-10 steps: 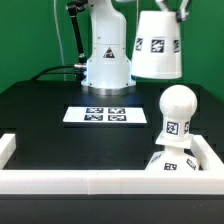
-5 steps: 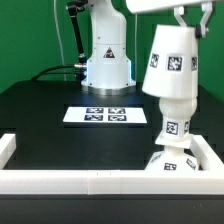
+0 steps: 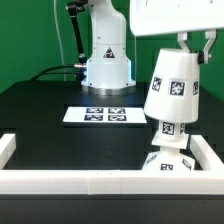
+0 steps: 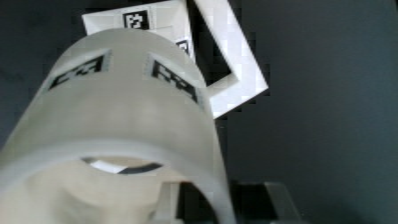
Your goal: Assemble lamp
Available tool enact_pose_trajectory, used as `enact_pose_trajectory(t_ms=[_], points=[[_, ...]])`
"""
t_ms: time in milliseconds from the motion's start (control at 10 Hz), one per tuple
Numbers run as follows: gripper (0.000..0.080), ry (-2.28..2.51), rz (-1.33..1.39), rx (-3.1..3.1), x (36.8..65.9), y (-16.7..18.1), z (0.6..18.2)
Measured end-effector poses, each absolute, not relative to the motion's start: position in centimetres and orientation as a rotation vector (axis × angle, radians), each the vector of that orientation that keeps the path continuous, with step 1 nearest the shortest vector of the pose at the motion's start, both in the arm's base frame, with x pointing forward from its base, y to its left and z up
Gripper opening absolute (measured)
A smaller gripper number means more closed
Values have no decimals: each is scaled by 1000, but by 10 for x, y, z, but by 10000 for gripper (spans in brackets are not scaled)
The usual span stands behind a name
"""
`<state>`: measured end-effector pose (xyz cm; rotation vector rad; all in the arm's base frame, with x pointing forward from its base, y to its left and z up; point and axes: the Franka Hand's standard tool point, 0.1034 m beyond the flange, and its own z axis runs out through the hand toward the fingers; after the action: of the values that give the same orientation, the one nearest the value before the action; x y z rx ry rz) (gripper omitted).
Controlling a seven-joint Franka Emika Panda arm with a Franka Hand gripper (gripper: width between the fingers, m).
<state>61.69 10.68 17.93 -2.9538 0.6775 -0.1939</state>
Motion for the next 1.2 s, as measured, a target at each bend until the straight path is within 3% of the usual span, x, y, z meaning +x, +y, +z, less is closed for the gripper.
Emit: enact_pose_trajectory(t_ms=[400,700,900,1000,1100,1200], points=[[44,631,-233,-2973,607,115,153],[49,619,-233,-2978,605,112,153],[414,619,-236,-2976,605,110,156],[550,620,-227,-2977,603,110,157],[550,622,-212,-2978,599,109,158],[672,627,-201,-2977,591,108,159]])
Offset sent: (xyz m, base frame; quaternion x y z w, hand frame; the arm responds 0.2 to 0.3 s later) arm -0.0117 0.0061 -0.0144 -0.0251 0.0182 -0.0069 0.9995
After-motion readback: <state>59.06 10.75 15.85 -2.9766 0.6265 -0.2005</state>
